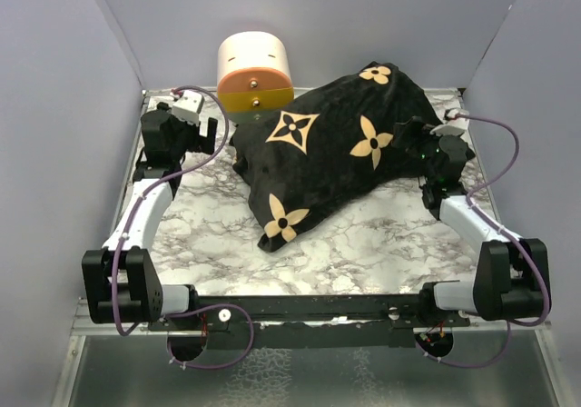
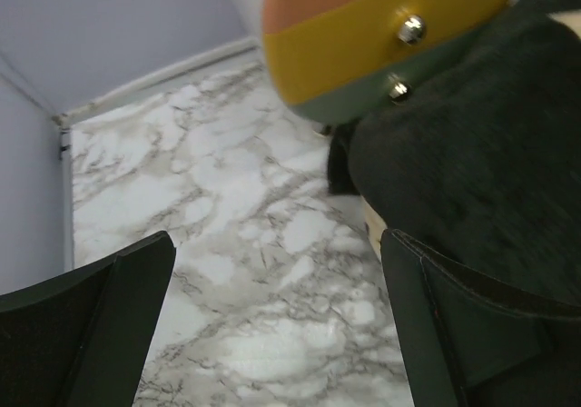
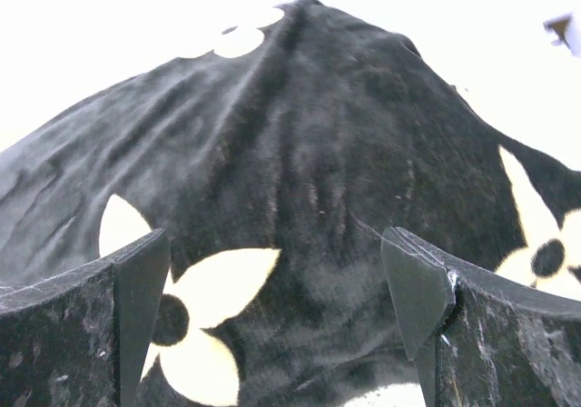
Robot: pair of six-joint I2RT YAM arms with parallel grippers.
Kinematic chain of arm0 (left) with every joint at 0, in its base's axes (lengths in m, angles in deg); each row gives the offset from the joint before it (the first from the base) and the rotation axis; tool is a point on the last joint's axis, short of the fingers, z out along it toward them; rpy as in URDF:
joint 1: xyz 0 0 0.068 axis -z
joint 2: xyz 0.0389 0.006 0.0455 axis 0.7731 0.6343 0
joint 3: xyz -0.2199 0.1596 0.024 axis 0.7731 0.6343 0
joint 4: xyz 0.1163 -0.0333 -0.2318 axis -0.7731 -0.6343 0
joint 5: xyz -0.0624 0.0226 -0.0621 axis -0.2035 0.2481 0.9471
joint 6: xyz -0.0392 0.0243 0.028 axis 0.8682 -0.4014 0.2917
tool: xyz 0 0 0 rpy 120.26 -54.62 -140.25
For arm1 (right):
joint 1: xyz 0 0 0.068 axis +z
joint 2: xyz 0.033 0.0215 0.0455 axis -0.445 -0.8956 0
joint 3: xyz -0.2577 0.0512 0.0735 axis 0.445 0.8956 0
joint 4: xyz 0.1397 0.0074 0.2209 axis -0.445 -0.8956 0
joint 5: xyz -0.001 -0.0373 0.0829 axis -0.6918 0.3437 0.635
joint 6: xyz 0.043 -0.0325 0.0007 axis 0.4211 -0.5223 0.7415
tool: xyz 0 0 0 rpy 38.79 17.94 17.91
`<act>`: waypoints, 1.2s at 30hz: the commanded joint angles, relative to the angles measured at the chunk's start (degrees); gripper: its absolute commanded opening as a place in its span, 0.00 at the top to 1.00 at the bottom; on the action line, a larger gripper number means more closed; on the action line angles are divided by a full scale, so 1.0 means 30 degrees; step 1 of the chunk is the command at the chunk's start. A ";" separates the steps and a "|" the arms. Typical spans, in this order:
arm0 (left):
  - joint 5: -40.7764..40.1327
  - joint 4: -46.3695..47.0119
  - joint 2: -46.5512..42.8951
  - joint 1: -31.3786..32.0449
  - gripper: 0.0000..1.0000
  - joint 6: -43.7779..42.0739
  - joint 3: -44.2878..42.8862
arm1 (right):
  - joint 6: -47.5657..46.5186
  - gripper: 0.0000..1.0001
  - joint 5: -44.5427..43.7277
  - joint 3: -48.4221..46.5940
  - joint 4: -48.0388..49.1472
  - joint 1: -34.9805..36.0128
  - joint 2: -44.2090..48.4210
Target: Remove the pillowcase from the pillow
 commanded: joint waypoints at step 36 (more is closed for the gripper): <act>0.0960 -1.1220 0.4163 0.2904 1.00 -0.2584 -0.0411 | 0.4331 0.25 0.3893 -1.0427 -1.1841 -0.3584 -0.9066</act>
